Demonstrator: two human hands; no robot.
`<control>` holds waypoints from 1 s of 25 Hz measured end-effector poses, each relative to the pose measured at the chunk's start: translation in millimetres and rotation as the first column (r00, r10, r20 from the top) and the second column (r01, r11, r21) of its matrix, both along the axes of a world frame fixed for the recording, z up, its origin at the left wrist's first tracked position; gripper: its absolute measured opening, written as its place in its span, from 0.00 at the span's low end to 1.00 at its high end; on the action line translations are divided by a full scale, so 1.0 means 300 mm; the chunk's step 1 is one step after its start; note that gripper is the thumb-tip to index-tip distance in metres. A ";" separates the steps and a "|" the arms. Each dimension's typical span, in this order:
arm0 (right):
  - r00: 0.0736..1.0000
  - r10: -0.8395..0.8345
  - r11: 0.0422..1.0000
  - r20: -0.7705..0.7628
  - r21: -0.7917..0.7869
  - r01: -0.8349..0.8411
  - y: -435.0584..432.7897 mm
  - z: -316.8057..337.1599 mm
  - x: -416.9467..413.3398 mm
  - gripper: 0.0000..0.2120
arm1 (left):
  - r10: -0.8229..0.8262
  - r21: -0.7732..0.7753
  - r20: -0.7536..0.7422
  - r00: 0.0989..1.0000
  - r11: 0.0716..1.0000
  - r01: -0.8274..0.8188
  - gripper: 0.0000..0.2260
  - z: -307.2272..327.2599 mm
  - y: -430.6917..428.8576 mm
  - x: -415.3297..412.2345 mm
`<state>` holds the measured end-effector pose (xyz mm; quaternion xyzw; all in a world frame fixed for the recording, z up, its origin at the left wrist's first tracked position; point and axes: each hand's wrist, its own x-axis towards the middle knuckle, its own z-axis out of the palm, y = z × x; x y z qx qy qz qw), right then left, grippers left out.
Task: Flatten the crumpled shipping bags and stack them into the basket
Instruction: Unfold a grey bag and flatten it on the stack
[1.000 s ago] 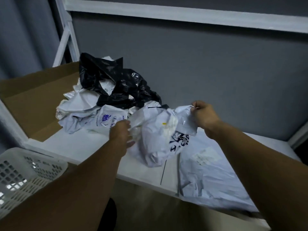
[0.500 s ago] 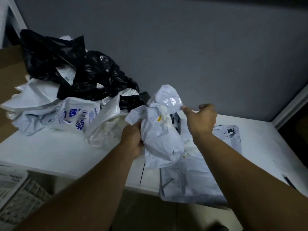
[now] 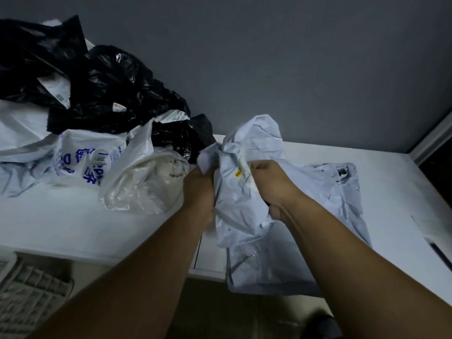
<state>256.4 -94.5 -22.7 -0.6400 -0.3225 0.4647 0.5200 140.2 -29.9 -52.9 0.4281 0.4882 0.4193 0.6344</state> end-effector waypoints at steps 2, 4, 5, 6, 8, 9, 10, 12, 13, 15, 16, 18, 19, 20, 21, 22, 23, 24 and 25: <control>0.990 -0.143 0.990 0.023 -0.010 0.143 -0.001 0.015 0.028 0.05 | 0.151 0.000 -0.019 0.988 0.989 -0.151 0.06 -0.009 0.030 -0.007; 0.921 -0.383 0.924 0.074 0.028 0.382 0.000 0.018 0.099 0.05 | 0.290 0.031 -0.103 0.951 0.957 -0.288 0.10 -0.021 0.063 -0.030; 0.877 -0.478 0.879 0.059 0.040 0.476 -0.002 0.012 0.151 0.05 | 0.333 0.045 -0.142 0.932 0.943 -0.330 0.12 -0.026 0.074 -0.041; 0.841 -0.541 0.841 0.026 0.034 0.540 -0.009 0.008 0.193 0.06 | 0.360 0.060 -0.158 0.920 0.933 -0.355 0.13 -0.026 0.078 -0.052; 0.797 -0.604 0.797 0.019 0.018 0.603 -0.028 0.007 0.246 0.11 | 0.375 0.022 -0.120 0.919 0.927 -0.375 0.13 -0.018 0.081 -0.063; 0.784 -0.619 0.785 0.045 0.027 0.619 -0.033 0.009 0.256 0.11 | 0.353 -0.048 -0.068 0.933 0.933 -0.357 0.15 -0.003 0.074 -0.062; 0.770 -0.631 0.775 0.092 0.043 0.630 -0.035 0.010 0.263 0.11 | 0.307 -0.153 0.014 0.952 0.941 -0.301 0.17 0.013 0.062 -0.059; 0.742 -0.655 0.754 0.143 0.054 0.655 -0.034 0.010 0.270 0.15 | 0.150 -0.301 0.232 0.961 0.951 -0.076 0.17 0.030 0.042 -0.047; 0.752 -0.645 0.762 0.137 0.039 0.647 -0.032 0.007 0.275 0.14 | 0.088 -0.317 0.294 0.952 0.948 0.010 0.15 0.037 0.026 -0.038; 0.766 -0.615 0.784 0.184 0.044 0.619 -0.041 0.008 0.288 0.13 | 0.091 -0.295 0.236 0.967 0.955 -0.018 0.12 0.031 0.011 -0.024; 0.756 -0.614 0.784 0.226 0.067 0.617 -0.049 0.009 0.295 0.12 | 0.150 -0.229 0.141 0.979 0.967 -0.115 0.13 0.012 0.025 -0.027; 0.692 -0.628 0.761 0.356 0.095 0.642 -0.075 0.011 0.315 0.12 | 0.306 -0.029 0.007 0.952 0.952 -0.306 0.17 -0.009 0.057 -0.049; 0.666 -0.621 0.758 0.414 0.099 0.645 -0.094 0.011 0.329 0.14 | 0.354 0.046 -0.014 0.935 0.935 -0.353 0.20 -0.014 0.070 -0.066; 0.654 -0.594 0.771 0.469 0.102 0.628 -0.113 0.011 0.342 0.15 | 0.376 0.087 -0.028 0.926 0.924 -0.372 0.21 -0.017 0.079 -0.082; 0.651 -0.557 0.792 0.515 0.095 0.603 -0.128 0.005 0.359 0.17 | 0.384 0.093 -0.042 0.922 0.920 -0.380 0.21 -0.019 0.083 -0.093; 0.640 -0.516 0.809 0.569 0.079 0.582 -0.145 0.002 0.374 0.20 | 0.388 0.101 -0.056 0.920 0.919 -0.381 0.20 -0.020 0.089 -0.102; 0.628 -0.484 0.818 0.609 0.059 0.573 -0.160 0.000 0.386 0.23 | 0.399 0.104 -0.084 0.913 0.915 -0.390 0.19 -0.015 0.091 -0.108; 0.622 -0.468 0.817 0.628 0.039 0.575 -0.171 -0.002 0.395 0.26 | 0.407 0.106 -0.110 0.907 0.912 -0.397 0.19 -0.015 0.099 -0.111; 0.626 -0.463 0.815 0.628 0.023 0.580 -0.185 -0.002 0.402 0.28 | 0.416 0.106 -0.126 0.901 0.908 -0.404 0.20 -0.011 0.107 -0.113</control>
